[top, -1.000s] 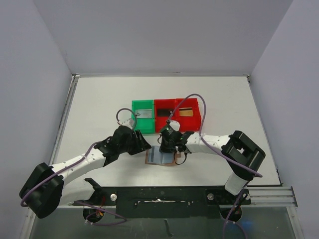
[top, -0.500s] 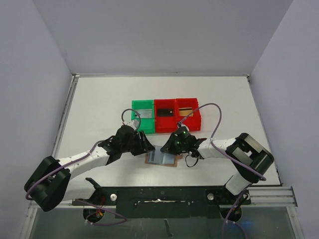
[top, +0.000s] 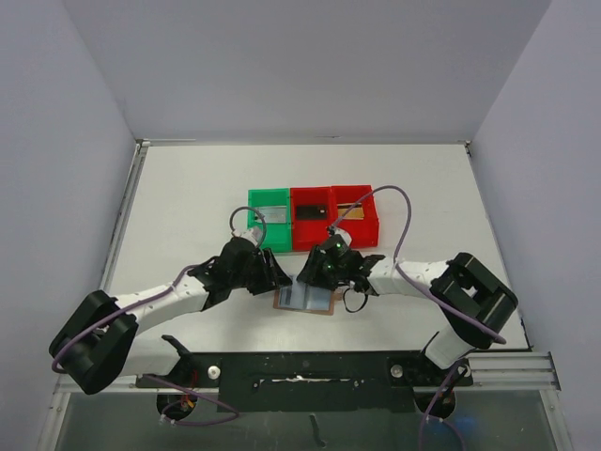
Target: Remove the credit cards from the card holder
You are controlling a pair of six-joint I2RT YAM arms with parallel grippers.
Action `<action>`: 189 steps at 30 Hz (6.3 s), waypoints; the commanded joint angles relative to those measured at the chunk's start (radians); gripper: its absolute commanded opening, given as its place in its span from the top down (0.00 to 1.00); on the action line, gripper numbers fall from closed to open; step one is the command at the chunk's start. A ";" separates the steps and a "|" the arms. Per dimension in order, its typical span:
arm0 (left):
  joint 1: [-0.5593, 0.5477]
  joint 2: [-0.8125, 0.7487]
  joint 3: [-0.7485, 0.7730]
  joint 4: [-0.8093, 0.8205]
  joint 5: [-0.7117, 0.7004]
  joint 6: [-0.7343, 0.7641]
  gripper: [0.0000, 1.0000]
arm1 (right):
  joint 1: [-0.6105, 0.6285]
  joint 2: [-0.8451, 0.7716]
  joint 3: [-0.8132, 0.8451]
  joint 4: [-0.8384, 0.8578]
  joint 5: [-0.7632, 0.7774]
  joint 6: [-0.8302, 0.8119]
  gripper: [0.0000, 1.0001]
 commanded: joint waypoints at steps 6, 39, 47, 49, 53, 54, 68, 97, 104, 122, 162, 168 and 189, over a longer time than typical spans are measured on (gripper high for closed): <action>-0.004 -0.085 0.020 -0.048 -0.093 -0.007 0.56 | 0.097 0.101 0.217 -0.381 0.227 -0.077 0.55; -0.027 0.056 0.001 0.131 0.046 -0.038 0.56 | -0.054 0.015 -0.130 0.043 -0.026 0.011 0.98; -0.026 0.012 0.012 0.078 -0.021 -0.026 0.51 | -0.065 0.020 -0.138 0.053 -0.037 0.013 0.99; -0.026 0.011 0.013 0.071 -0.024 -0.024 0.50 | -0.065 0.019 -0.138 0.053 -0.039 0.012 0.99; -0.026 0.037 0.013 0.097 0.013 -0.023 0.51 | -0.066 0.018 -0.138 0.056 -0.040 0.013 0.99; -0.026 0.047 0.014 0.108 0.025 -0.023 0.51 | -0.069 0.018 -0.139 0.057 -0.041 0.012 0.99; -0.074 0.110 0.067 0.155 0.061 -0.004 0.61 | -0.074 -0.009 -0.132 0.081 -0.069 -0.013 0.91; -0.204 0.226 0.225 0.129 0.073 0.039 0.56 | -0.175 -0.626 -0.201 -0.297 0.179 0.052 0.47; -0.161 0.088 0.149 0.048 -0.081 -0.001 0.55 | -0.170 -0.596 -0.221 -0.154 0.052 0.025 0.57; -0.095 0.115 0.114 0.168 0.075 0.001 0.56 | -0.044 -0.223 -0.112 -0.127 0.019 0.020 0.81; -0.176 0.393 0.318 -0.112 -0.003 0.105 0.56 | -0.098 -0.254 -0.272 -0.101 0.017 0.112 0.84; -0.175 0.386 0.291 -0.056 0.016 0.060 0.56 | -0.097 -0.251 -0.284 -0.095 0.015 0.119 0.87; -0.193 0.371 0.306 -0.134 -0.074 0.044 0.62 | -0.111 -0.235 -0.349 -0.054 0.016 0.152 0.94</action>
